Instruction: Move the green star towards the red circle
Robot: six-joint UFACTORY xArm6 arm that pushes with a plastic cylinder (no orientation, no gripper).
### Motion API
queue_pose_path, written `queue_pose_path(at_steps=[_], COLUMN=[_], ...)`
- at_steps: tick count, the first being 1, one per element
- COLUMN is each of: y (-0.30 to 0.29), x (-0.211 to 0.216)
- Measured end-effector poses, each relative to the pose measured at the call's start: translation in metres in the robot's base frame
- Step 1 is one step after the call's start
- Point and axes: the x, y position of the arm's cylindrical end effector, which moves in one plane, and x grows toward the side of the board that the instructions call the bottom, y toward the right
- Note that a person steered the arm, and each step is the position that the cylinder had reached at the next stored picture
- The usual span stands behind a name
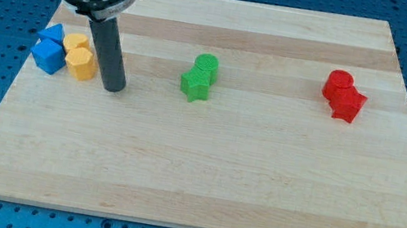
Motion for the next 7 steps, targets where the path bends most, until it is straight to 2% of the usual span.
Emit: queue_pose_path(at_steps=[4, 6, 7], y=[-0.039, -0.032, -0.028], x=[0.000, 0.056, 0.057])
